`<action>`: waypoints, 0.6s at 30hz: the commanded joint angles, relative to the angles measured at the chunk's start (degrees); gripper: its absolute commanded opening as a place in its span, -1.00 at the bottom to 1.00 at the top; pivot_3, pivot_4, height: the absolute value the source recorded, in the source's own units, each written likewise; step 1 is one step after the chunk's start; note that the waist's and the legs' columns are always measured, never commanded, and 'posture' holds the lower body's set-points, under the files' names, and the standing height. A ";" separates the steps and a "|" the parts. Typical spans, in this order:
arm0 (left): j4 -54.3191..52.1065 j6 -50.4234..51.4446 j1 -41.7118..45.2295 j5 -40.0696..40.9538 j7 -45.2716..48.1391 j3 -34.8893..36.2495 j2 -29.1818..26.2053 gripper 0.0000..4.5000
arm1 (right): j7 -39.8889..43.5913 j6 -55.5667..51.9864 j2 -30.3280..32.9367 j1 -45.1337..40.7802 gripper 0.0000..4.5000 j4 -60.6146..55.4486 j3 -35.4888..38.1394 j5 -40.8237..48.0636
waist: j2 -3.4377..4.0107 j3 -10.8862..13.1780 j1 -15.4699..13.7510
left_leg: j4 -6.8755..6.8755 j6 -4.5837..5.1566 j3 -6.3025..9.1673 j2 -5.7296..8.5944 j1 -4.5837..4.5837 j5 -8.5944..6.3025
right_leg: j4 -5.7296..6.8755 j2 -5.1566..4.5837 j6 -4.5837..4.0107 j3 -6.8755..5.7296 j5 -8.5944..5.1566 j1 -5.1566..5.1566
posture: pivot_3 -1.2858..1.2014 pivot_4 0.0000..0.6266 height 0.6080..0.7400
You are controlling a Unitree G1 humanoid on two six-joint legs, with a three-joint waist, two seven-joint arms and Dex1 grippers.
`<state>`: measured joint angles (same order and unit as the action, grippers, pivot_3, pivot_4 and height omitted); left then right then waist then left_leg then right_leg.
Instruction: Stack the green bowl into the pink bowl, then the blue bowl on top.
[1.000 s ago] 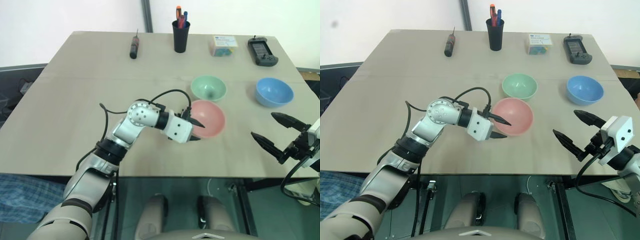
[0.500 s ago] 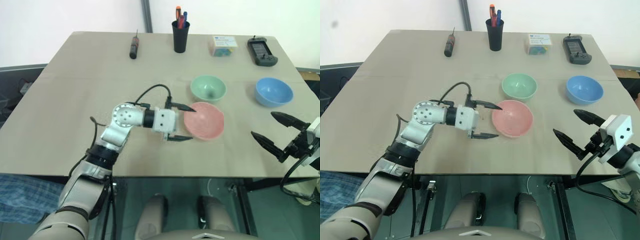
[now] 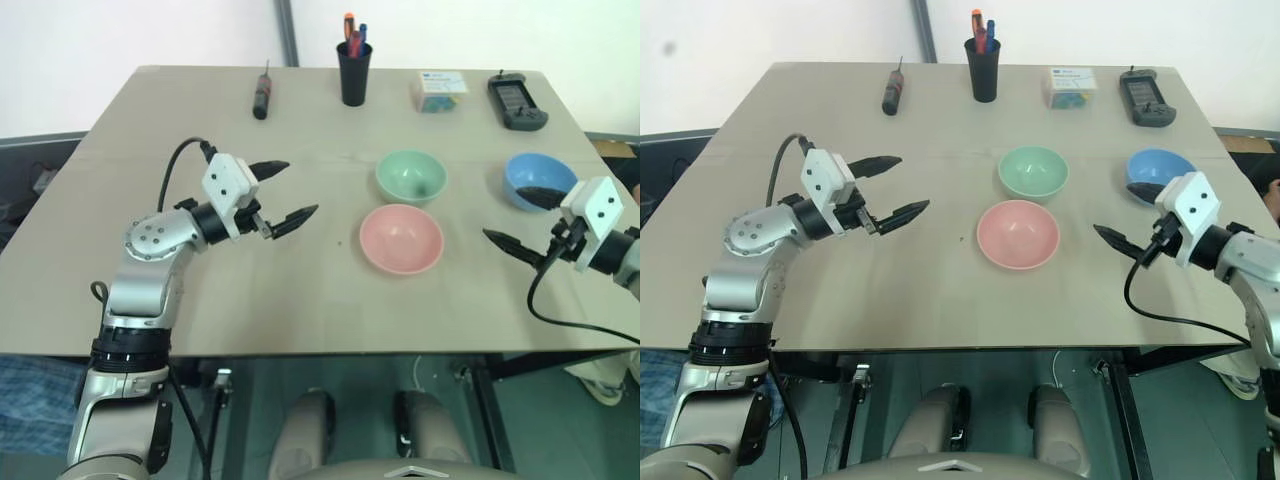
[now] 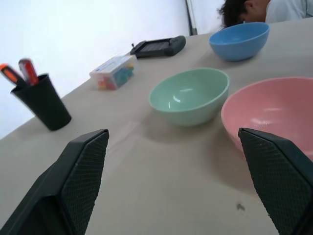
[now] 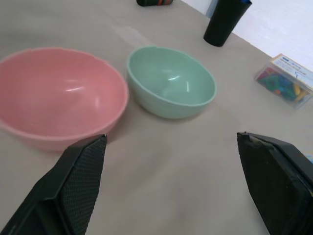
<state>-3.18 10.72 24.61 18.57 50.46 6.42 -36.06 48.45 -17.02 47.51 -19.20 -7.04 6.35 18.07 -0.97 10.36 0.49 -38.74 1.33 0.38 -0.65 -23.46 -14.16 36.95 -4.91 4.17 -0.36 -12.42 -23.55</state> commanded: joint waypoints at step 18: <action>-22.32 17.48 -16.29 18.21 -3.61 15.91 -6.08 0.99 | -0.97 46.06 -13.07 -44.64 1.00 56.55 -30.76 -38.81 | 0.01 0.05 0.80 | 0.24 -0.22 -0.07 0.03 -0.20 0.12 | -0.14 -0.06 -0.03 0.03 0.01 -0.30 | 0.03 -0.52 1.00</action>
<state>-22.26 27.94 8.93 35.09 46.58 20.10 -41.09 48.72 25.75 34.68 -60.87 47.30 -24.18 -19.15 -0.96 10.41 1.28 -38.46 1.08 0.33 -0.63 -23.65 -14.01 36.80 -4.96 4.14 -0.33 -12.41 -23.85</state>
